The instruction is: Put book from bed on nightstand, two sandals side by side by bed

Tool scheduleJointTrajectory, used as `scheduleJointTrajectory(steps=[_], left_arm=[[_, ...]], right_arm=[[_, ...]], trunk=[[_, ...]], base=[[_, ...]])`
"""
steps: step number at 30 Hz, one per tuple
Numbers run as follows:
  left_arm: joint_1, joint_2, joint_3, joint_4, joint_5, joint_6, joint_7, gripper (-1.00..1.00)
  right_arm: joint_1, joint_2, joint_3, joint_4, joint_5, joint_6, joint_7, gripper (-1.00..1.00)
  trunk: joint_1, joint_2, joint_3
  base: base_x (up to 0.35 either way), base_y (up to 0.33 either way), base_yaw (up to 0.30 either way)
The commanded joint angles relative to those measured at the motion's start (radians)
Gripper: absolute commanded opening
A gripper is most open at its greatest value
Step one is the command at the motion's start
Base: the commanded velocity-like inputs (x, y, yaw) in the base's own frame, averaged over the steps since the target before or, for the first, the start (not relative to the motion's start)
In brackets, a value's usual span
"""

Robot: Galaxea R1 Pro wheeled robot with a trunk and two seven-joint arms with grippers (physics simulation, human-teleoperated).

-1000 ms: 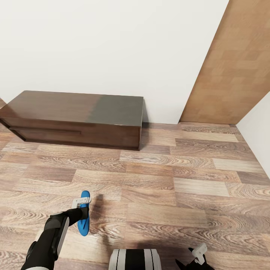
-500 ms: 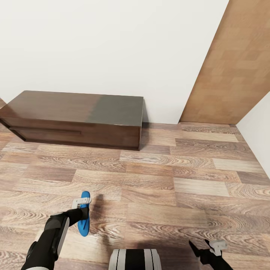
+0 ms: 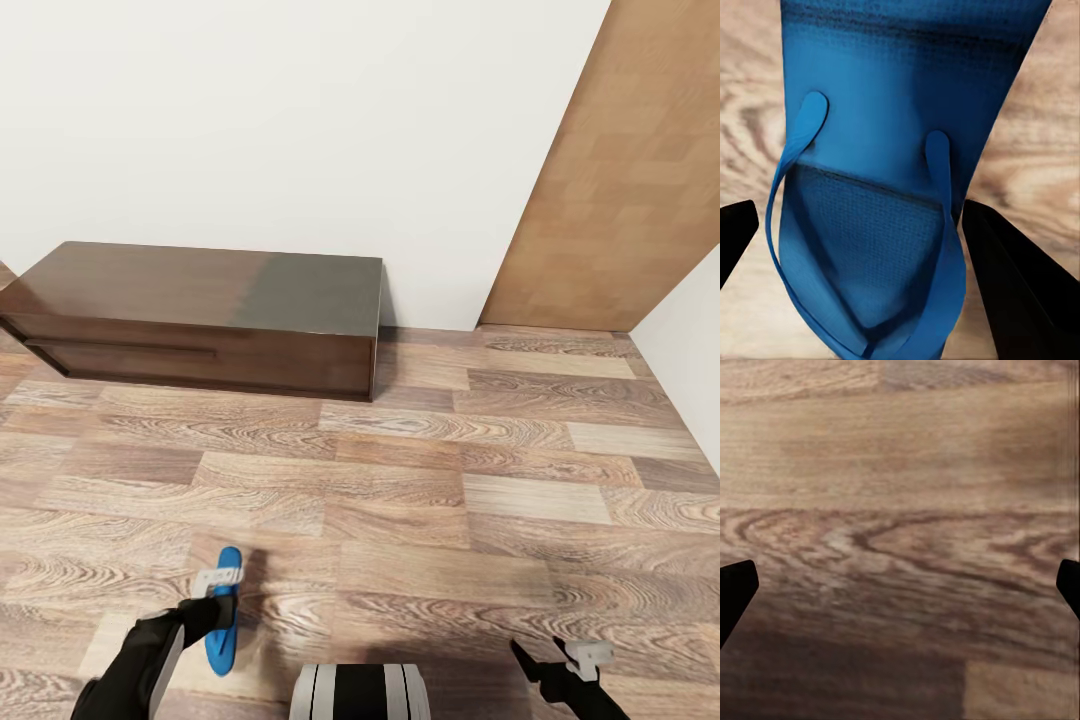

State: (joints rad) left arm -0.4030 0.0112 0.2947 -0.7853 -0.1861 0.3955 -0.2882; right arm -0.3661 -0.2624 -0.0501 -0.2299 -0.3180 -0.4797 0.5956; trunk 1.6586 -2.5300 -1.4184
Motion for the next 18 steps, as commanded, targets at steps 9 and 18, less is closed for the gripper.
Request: scheduleJointTrajectory(steps=[9,18], left_arm=[[0.0,0.004,0.004,0.02,-0.01,-0.041,-0.008,-1.0],[0.0,0.004,0.003,0.02,-0.01,-0.041,-0.008,-1.0]], right_arm=[[-0.001,-0.004,-0.004,0.002,-0.005,0.001,0.009,1.0],[-0.001,-0.005,-0.002,0.002,-0.005,0.001,0.009,1.0]], trunk=[[0.0,0.0,-0.001],[0.0,0.0,-0.001]], base=[[0.0,0.0,0.0],[0.0,0.0,0.0]])
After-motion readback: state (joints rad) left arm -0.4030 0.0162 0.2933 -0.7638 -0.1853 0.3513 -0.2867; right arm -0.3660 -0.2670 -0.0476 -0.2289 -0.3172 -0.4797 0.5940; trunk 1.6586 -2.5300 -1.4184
